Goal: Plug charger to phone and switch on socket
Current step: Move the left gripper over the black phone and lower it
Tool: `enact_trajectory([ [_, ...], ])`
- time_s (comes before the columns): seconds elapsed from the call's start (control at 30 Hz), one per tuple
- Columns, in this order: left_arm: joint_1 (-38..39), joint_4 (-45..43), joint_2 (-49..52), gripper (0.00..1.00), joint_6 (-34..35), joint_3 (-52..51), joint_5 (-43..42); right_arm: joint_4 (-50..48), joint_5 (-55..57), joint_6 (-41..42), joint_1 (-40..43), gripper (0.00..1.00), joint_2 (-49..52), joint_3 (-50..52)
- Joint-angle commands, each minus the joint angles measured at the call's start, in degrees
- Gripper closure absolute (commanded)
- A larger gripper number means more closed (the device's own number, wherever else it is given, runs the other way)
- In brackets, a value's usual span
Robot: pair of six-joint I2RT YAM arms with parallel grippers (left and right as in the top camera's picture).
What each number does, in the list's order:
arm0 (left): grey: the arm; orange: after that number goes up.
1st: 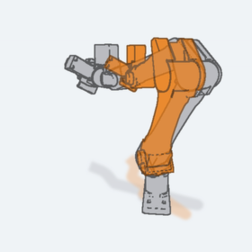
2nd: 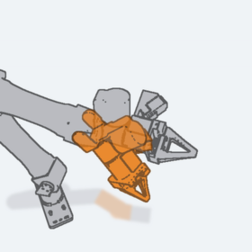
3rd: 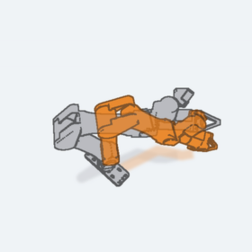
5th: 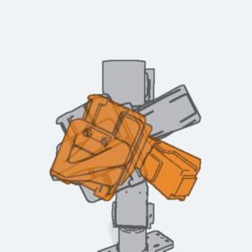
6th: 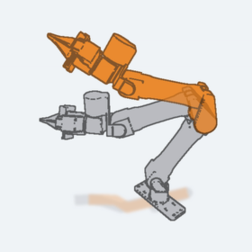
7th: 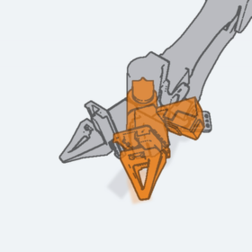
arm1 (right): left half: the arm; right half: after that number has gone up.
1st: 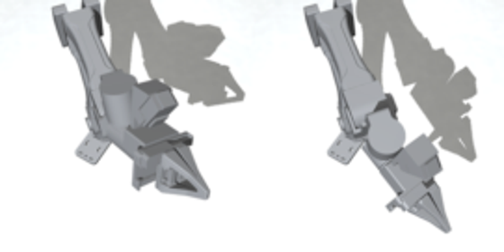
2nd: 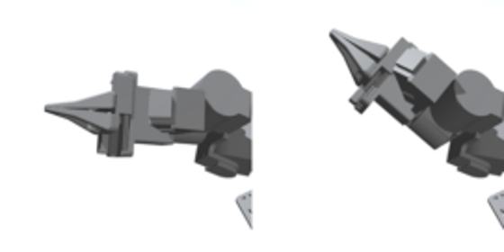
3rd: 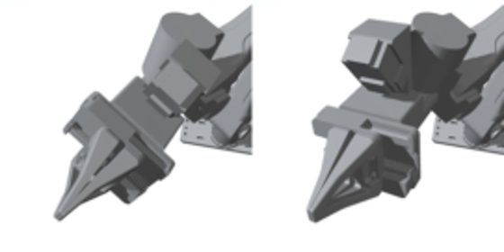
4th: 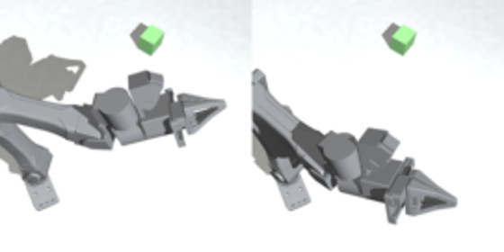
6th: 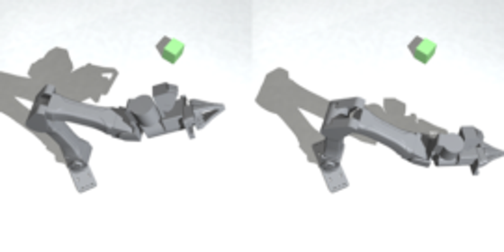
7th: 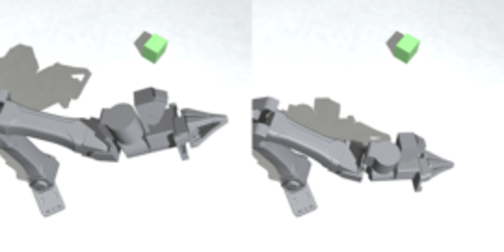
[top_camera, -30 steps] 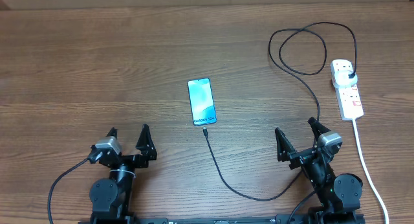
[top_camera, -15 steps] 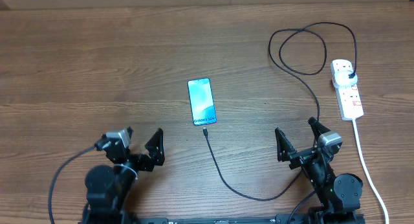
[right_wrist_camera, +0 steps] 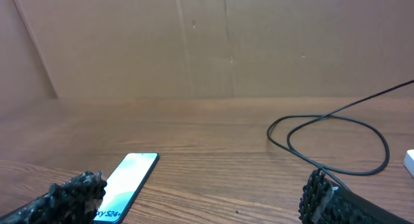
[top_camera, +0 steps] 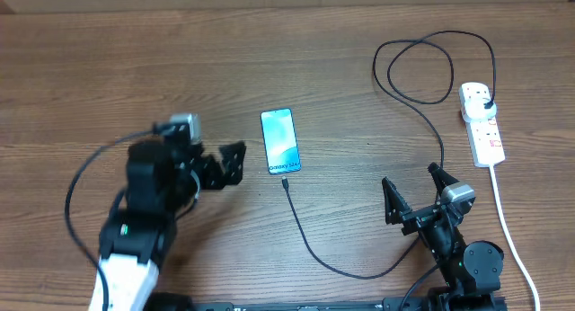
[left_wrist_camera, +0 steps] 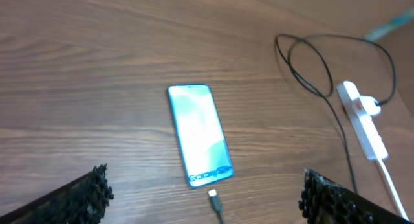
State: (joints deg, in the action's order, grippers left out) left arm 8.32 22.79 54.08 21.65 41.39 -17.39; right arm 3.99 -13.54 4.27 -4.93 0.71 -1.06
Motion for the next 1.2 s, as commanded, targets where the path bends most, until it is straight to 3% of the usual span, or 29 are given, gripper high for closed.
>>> enact_trajectory([
  [0.0,3.7,3.9,7.3,0.0,-1.2,9.3,2.6,-0.2,0.0,0.2,-0.3,0.0,-0.1,0.5],
  [0.27,14.6,19.4,24.6,0.0,-2.4,29.2,16.1,-0.2,0.0,0.2,-0.3,0.0,-0.1,0.5],
  [0.4,17.7,23.7,30.6,0.0,-2.3,34.9,17.9,-0.2,0.0,0.2,-0.3,0.0,-0.1,0.5],
  [0.83,18.3,21.8,37.4,0.0,0.3,35.3,17.2,-0.2,0.0,0.2,-0.3,0.0,-0.1,0.5],
  [1.07,18.3,17.0,38.5,0.0,3.3,35.3,5.9,-0.2,0.0,0.2,-0.3,0.0,-0.1,0.5],
  [1.17,18.3,15.5,38.5,0.0,4.9,35.3,5.5,-0.2,0.0,0.2,-0.3,0.0,-0.1,0.5],
])
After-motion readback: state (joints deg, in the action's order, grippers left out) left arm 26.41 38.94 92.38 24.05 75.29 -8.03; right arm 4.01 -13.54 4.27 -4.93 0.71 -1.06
